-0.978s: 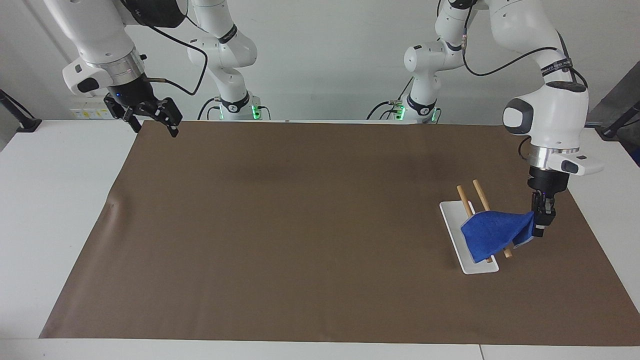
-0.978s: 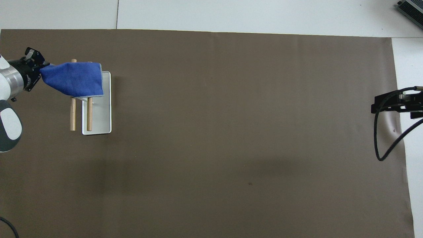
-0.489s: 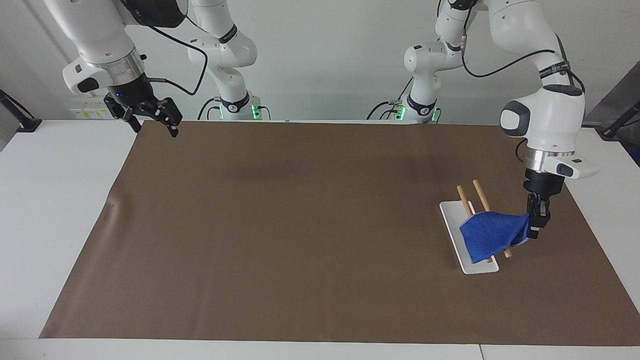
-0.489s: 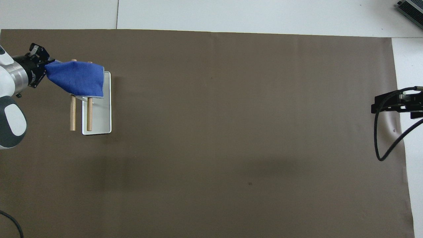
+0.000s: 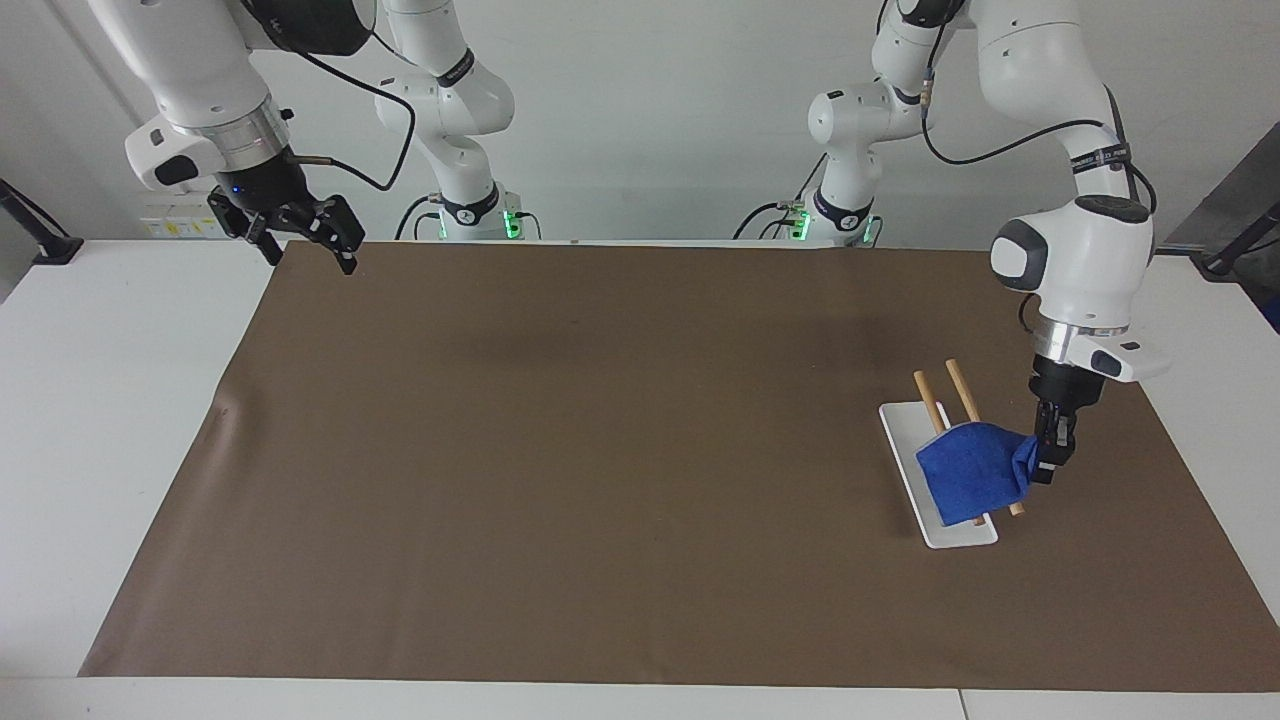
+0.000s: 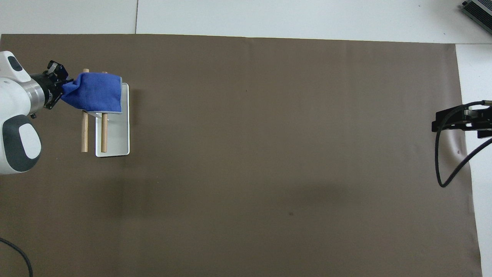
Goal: Right arm passes towel to left arm to hang
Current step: 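Lower the towel with the left gripper over the wooden dowel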
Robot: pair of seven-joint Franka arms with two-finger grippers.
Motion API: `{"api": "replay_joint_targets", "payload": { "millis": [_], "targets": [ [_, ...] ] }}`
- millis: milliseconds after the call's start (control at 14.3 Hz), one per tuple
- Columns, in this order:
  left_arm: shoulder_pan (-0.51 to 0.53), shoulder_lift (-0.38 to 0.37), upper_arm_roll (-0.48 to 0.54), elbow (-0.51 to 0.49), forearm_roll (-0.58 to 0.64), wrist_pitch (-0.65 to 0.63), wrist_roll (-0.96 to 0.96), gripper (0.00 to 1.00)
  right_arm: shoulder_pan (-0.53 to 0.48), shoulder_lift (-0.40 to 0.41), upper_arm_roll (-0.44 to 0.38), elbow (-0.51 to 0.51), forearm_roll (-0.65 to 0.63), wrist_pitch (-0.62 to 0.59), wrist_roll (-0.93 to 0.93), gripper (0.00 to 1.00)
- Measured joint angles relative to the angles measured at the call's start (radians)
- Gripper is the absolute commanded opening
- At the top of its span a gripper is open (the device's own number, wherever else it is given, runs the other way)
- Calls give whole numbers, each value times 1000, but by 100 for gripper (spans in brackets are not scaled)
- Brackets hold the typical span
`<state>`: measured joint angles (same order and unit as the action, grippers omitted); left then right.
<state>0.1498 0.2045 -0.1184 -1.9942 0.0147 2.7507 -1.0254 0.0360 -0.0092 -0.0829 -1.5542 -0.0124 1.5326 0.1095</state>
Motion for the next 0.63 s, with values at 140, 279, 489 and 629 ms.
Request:
{"api": "replay_joint_targets", "payload": {
  "millis": [140,279,489,629],
  "targets": [
    [1,0,3,6,0,2,0,91,0,0,0,0,0,0,0,100],
    [4,4,8,28,0,2,0,97,0,0,0,0,0,0,0,100],
    [9,15,13,57,0,1,0,100,0,0,0,0,0,0,0,100],
    [12,20,13,70,0,1,-1,100,0,0,0,0,0,0,0,100]
  ]
}}
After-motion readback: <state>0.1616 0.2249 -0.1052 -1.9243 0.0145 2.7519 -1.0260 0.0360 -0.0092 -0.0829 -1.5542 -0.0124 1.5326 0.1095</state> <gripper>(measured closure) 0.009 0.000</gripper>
